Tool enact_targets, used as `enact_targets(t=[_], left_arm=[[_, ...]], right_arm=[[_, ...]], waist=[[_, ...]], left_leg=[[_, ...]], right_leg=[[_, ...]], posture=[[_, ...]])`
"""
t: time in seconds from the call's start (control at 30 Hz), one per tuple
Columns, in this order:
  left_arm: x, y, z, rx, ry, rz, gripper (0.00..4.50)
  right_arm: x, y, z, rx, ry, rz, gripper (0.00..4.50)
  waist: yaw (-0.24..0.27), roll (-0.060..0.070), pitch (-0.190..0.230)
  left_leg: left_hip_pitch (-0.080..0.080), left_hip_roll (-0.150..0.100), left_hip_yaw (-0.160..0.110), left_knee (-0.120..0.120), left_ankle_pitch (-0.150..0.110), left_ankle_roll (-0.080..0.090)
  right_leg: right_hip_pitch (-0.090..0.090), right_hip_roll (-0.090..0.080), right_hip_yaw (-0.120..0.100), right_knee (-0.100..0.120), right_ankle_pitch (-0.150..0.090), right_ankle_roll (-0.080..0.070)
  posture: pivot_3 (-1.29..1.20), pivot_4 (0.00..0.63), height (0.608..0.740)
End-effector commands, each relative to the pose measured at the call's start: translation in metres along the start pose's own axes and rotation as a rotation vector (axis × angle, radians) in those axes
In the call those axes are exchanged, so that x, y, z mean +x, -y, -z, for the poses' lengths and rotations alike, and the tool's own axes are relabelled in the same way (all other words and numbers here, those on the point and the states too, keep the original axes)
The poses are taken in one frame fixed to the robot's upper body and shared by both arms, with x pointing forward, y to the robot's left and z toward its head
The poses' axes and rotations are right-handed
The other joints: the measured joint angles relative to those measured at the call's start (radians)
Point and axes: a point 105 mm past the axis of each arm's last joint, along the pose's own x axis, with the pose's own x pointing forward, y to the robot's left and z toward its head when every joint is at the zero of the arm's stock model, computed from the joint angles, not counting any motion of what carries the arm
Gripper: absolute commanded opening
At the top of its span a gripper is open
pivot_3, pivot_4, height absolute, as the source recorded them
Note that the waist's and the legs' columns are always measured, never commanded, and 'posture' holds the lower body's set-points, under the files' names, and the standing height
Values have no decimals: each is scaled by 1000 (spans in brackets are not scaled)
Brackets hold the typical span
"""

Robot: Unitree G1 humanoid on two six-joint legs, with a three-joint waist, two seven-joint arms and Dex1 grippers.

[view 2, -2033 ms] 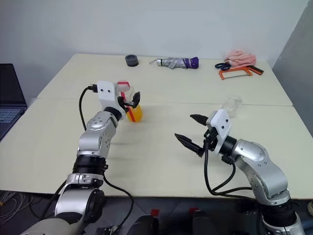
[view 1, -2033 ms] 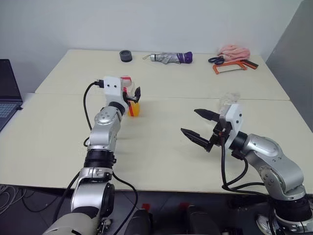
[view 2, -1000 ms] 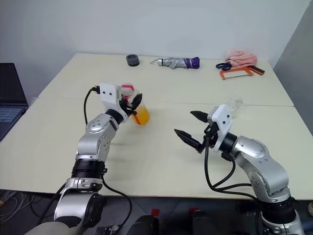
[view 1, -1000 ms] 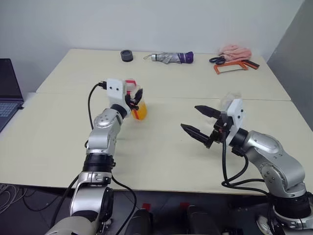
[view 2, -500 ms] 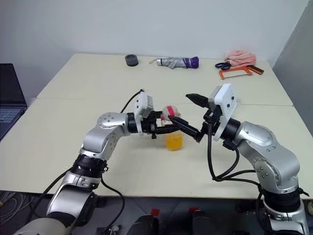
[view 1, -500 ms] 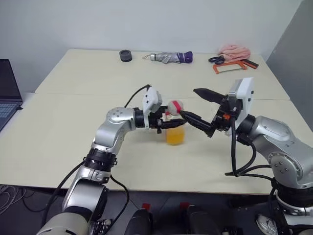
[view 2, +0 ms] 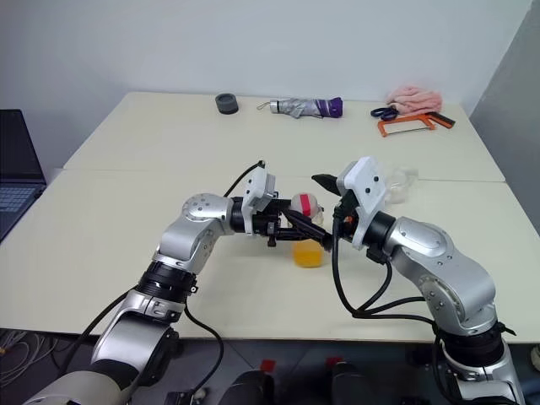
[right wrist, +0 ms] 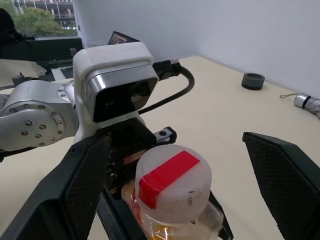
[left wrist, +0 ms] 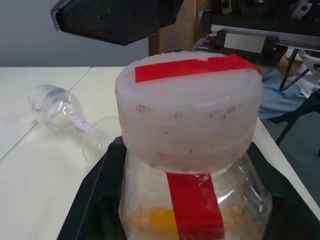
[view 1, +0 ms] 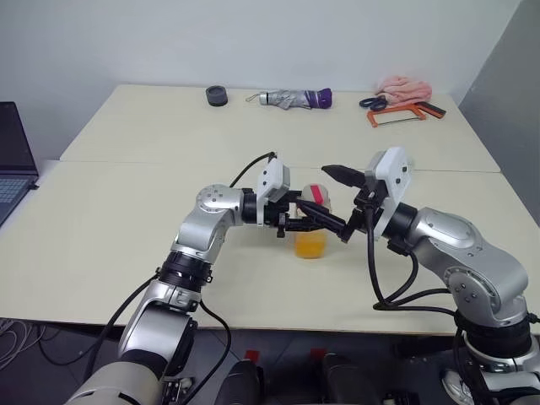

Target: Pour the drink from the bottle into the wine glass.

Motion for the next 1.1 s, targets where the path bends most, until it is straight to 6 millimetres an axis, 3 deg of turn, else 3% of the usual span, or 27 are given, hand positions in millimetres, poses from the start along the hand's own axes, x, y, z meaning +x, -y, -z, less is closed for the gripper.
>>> enact_targets(t=[0.03, 0.07, 0.33, 0.5, 0.63, 0.8, 0.93, 1.03, 1.1], left_arm=[[2, -2, -15, 67, 19, 13, 2160], [2, -2, -15, 68, 18, 13, 2160], [0, -1, -14, 69, 14, 9, 2160], [0, -1, -16, 74, 14, 13, 2160], [0, 0, -20, 82, 13, 47, 2159], [-2, 6, -29, 112, 0, 136, 2109], [-3, 4, -32, 118, 3, 142, 2047], [0, -2, -34, 117, 18, 101, 1949], [1, -5, -34, 114, 23, 73, 1943]], right_arm=[[2, -4, -6, -24, 19, -20, 4500], [2, -3, -5, -23, 17, -19, 4500], [5, -6, 1, -26, -7, -47, 1795], [5, -10, 3, -41, -18, -119, 1809], [-1, -15, 4, -122, -48, -339, 1809], [-15, 4, 2, -213, -172, -559, 1809], [-19, 16, -3, -200, -170, -532, 1809], [-22, 24, -5, -192, -146, -418, 1809], [-26, 28, -13, -183, -85, -315, 2554]], waist=[[0, 0, 0], [0, 0, 0], [0, 0, 0], [0, 0, 0], [-1, 0, 0], [-1, 1, 5], [-1, 1, 5], [1, 1, 5], [2, 0, 6]], left_leg=[[0, 0, 0, 0, 0, 0], [0, 0, 0, 0, 0, 0], [0, 0, 0, 0, 0, 0], [0, 0, 0, 0, 0, 0], [0, -1, 0, 0, 0, 0], [0, -1, 2, 0, 0, 0], [0, 0, 1, 0, 0, 0], [-1, 1, -1, 0, 0, 0], [-1, 1, -1, 1, 0, 0]], right_leg=[[0, 0, 0, 0, 0, 0], [0, 0, 0, 0, 0, 0], [0, 0, 0, 0, 0, 0], [0, 0, 0, 0, 0, 0], [0, 0, 0, 0, 0, 0], [0, 1, 0, 0, 0, 0], [0, 2, -1, 0, 0, 0], [0, 0, -1, 0, 0, 0], [0, -2, 0, 0, 0, 0]], posture=[[0, 150, 740], [0, 150, 740], [0, 150, 740], [0, 150, 740], [0, 150, 740], [0, 150, 740], [0, 150, 740], [0, 150, 740], [0, 150, 740]])
